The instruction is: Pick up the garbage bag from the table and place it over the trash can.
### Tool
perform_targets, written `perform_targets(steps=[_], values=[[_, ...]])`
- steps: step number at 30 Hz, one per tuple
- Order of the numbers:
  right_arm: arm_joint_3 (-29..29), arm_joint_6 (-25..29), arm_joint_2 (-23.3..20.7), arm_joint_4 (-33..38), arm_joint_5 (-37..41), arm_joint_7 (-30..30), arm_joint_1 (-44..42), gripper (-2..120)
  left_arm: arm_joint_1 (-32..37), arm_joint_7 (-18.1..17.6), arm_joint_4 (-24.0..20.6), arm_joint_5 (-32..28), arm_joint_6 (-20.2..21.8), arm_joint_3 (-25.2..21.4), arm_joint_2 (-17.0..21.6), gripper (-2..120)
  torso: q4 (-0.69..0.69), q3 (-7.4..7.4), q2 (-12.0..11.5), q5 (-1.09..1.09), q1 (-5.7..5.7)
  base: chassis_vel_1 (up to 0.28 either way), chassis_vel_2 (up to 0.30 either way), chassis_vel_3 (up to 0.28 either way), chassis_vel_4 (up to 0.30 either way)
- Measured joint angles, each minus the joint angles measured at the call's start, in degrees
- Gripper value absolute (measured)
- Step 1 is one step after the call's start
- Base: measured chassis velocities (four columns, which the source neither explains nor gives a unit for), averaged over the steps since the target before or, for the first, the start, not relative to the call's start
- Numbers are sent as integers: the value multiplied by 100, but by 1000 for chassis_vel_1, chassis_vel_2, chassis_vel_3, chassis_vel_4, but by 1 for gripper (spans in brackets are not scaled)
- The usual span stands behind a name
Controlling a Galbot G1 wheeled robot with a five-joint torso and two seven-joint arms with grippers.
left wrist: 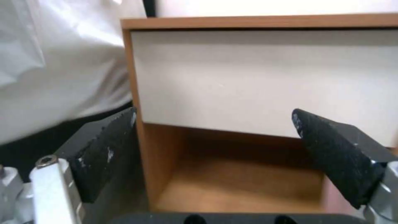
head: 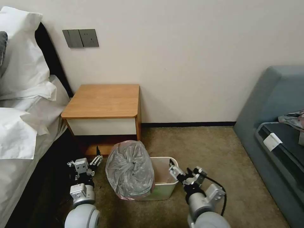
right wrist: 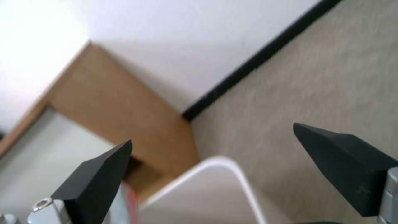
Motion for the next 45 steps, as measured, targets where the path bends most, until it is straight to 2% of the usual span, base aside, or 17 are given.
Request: perform_targets(steps=[1, 2, 3, 5, 6, 7, 9, 12, 16, 18, 19, 21, 24, 28, 31, 39, 45], values=[[141, 101, 59, 10, -73, -41, -25, 100, 191, 88, -378, -388, 374, 3, 97, 98, 0, 0, 0, -1, 0, 0, 0, 0, 0], [250, 228, 131, 11, -156, -58, -34, 100, 425, 246, -926, -1041, 1056, 19, 250, 98, 2, 0, 0, 2, 0, 0, 0, 0, 0], [250, 228, 131, 11, -156, -58, -34, 100, 425, 246, -926, -1041, 1056, 19, 250, 98, 2, 0, 0, 2, 0, 0, 0, 0, 0], [364, 389, 227, 4, -275, -66, -52, 100, 645, 631, -1566, -1865, 2002, -16, 464, 99, 1, 0, 1, 2, 0, 0, 0, 0, 0], [394, 464, 277, -3, -335, -68, -65, 100, 682, 816, -1712, -2134, 2265, -51, 536, 99, 0, 0, 1, 2, 0, 0, 0, 0, 0], [394, 464, 277, -3, -335, -68, -65, 100, 682, 816, -1712, -2134, 2265, -51, 536, 99, 0, 0, 1, 2, 0, 0, 0, 0, 0], [425, 607, 371, -11, -478, -69, -111, 100, 693, 1284, -1794, -2494, 2588, -136, 642, 96, 1, 0, 1, 0, 0, 0, 0, 0, 0], [421, 732, 461, -10, -655, -83, -187, 100, 670, 1547, -1702, -2446, 2699, -103, 672, 95, 0, 0, 1, 1, 0, 0, 0, 0, 0], [405, 823, 528, 34, -758, -87, -243, 100, 644, 1576, -1542, -2004, 2744, 16, 654, 94, 1, 0, 1, 0, 0, 0, 0, 0, 0], [385, 902, 606, 117, -833, -91, -275, 100, 494, 1572, -1444, -1540, 3316, 181, 566, 94, 0, 0, 1, -1, 0, 0, 0, 0, 0], [385, 902, 606, 117, -833, -91, -275, 100, 494, 1572, -1444, -1540, 3316, 181, 566, 94, 0, 0, 1, -1, 0, 0, 0, 0, 0], [318, 987, 681, 148, -947, -91, -265, 100, 280, 1655, -1340, -946, 3719, 308, 453, 94, 0, 1, 1, 0, 0, 0, 0, 0, 0], [278, 1015, 730, 190, -991, -105, -264, 100, 168, 1670, -1339, -695, 4031, 371, 399, 84, 0, 0, 1, 1, 0, 0, 0, 0, 0], [277, 1067, 750, 203, -1040, -114, -276, 100, 83, 1672, -1328, -561, 4244, 386, 360, 82, 0, 0, 1, 1, 0, 0, 0, 0, 0], [302, 1133, 736, 230, -1115, -114, -291, 100, 1, 1676, -1263, -489, 4513, 380, 304, 87, 0, 1, 1, 1, 0, 0, 0, 0, 0], [282, 1164, 738, 323, -1187, -127, -301, 100, -73, 1693, -1111, -455, 4529, 412, 196, 88, 0, 1, 0, 1, 0, 0, 0, 0, 0], [245, 1182, 792, 407, -1237, -164, -308, 100, -118, 1701, -1080, -756, 4520, 483, 113, 88, 0, 1, 1, 1, 0, 0, 0, 0, 0]])
